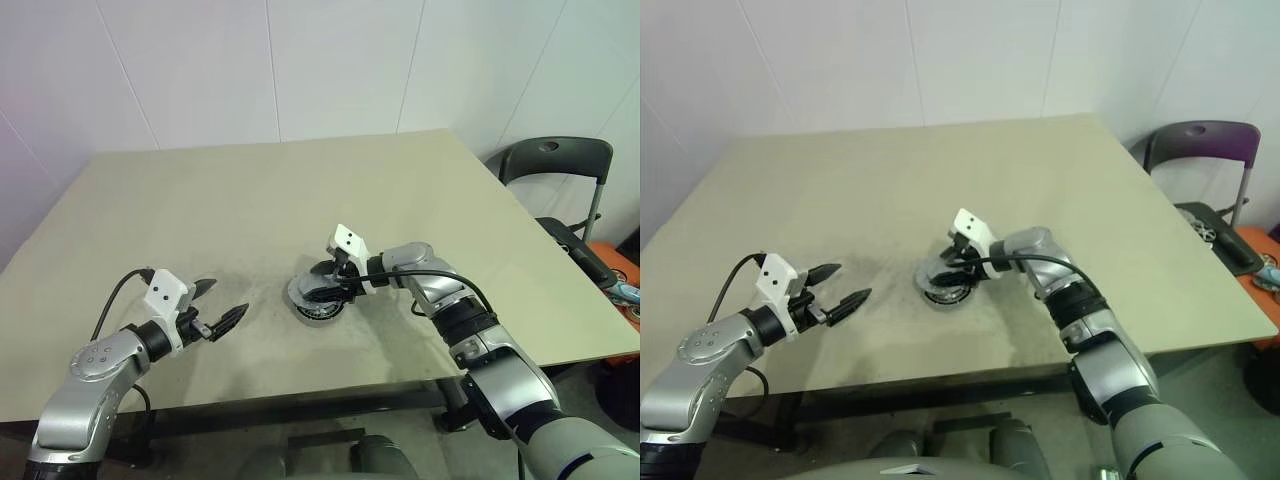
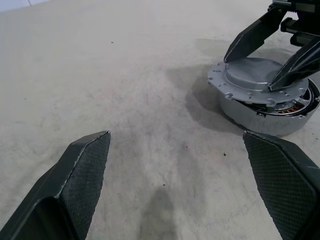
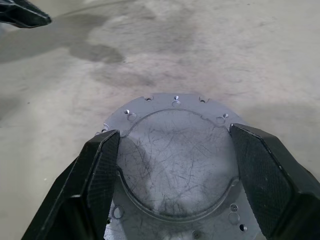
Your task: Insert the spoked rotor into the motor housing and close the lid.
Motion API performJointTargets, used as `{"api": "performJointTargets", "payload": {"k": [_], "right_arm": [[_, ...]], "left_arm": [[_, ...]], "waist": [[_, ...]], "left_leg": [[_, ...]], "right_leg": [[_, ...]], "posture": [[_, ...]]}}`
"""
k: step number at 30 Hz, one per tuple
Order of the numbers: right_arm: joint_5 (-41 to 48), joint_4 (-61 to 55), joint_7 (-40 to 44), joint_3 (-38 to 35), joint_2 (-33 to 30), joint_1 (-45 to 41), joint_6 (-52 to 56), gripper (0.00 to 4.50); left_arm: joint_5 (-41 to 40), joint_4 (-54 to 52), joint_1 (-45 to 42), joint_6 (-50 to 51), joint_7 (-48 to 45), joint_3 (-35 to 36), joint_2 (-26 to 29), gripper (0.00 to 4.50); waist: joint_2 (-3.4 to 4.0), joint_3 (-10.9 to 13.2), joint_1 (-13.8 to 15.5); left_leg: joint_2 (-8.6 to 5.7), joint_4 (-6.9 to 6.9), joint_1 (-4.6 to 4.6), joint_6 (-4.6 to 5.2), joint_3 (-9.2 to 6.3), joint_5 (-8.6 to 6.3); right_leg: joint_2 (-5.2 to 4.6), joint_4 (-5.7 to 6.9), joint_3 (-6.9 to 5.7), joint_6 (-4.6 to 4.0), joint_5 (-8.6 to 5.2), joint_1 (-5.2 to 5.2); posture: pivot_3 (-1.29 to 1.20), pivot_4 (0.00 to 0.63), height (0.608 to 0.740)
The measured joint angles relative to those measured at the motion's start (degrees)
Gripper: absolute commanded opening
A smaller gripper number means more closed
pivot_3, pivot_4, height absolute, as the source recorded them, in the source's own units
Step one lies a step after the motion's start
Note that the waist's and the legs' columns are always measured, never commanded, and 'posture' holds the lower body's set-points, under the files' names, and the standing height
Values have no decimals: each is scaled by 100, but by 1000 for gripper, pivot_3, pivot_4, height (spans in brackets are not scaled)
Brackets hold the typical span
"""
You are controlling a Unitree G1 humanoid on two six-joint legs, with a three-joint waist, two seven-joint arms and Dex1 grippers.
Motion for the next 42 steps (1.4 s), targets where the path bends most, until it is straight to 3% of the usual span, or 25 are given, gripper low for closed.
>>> {"api": "performJointTargets", "payload": {"k": [17, 42], "right_arm": [[-214, 505, 793, 23, -154, -186, -736, 3170], [-537, 682, 1096, 35, -213, -202, -1335, 3170]], "left_arm": [[1, 0, -52, -14, 3, -6, -4, 4500], [1, 0, -49, -15, 4, -7, -5, 4500]], "waist": [[0, 0, 2], [0, 0, 10]], "left_leg": [[-1, 4, -1, 0, 1, 0], [-4, 17, 3, -1, 1, 1]], "right_leg": [[-1, 3, 0, 0, 0, 0], [-3, 24, 1, 0, 0, 0]], "posture": [[0, 0, 740], [0, 0, 740]]}}
